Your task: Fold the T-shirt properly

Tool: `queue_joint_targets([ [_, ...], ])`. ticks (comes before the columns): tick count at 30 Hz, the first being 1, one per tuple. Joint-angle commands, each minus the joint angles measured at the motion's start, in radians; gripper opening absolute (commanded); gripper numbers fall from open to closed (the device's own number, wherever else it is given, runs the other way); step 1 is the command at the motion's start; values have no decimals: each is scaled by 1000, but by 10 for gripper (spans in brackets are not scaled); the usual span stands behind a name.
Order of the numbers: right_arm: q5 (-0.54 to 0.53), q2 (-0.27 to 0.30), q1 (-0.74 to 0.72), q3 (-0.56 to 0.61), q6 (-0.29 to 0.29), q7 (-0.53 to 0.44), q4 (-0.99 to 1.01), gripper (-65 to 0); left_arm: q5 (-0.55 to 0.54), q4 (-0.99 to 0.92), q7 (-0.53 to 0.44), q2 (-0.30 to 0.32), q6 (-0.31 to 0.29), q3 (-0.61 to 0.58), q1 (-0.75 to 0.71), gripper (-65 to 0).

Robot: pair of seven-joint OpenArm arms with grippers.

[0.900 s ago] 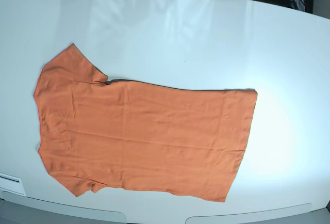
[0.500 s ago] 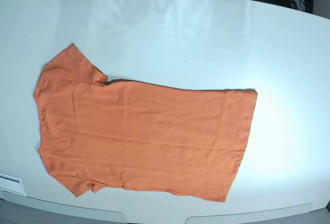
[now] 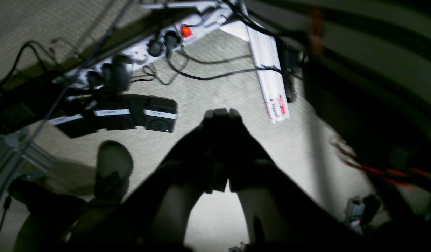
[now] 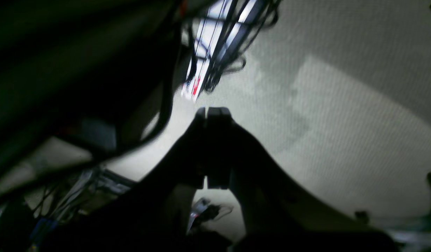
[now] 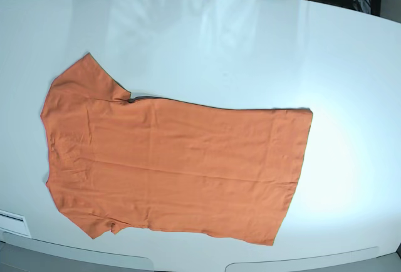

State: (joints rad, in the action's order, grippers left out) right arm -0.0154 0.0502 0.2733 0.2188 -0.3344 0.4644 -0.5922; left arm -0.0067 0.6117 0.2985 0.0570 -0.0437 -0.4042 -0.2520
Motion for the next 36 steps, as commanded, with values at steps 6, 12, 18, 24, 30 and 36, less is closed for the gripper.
queue_joint_targets([
  [6,-7,32,213,-2,-6,100,-245,-650,-7,364,111,100,-8,-1,-223,-650],
  [12,-13,101,454,-2,7,226,-610,-650,-67,709,174,262,-63,-1,-410,-650],
  [18,-6,192,715,-2,50,256,-996,-650,-50,1027,177,482,-62,0,-605,-650],
  [24,154,299,964,-2,187,256,-1400,-650,106,1369,254,672,-1,37,-787,-650],
  [30,363,319,1036,-3,290,318,-1661,-650,191,1626,266,761,22,168,-932,-650],
  [36,571,319,1036,-5,351,288,-1756,-650,220,1744,249,771,16,351,-938,-650],
])
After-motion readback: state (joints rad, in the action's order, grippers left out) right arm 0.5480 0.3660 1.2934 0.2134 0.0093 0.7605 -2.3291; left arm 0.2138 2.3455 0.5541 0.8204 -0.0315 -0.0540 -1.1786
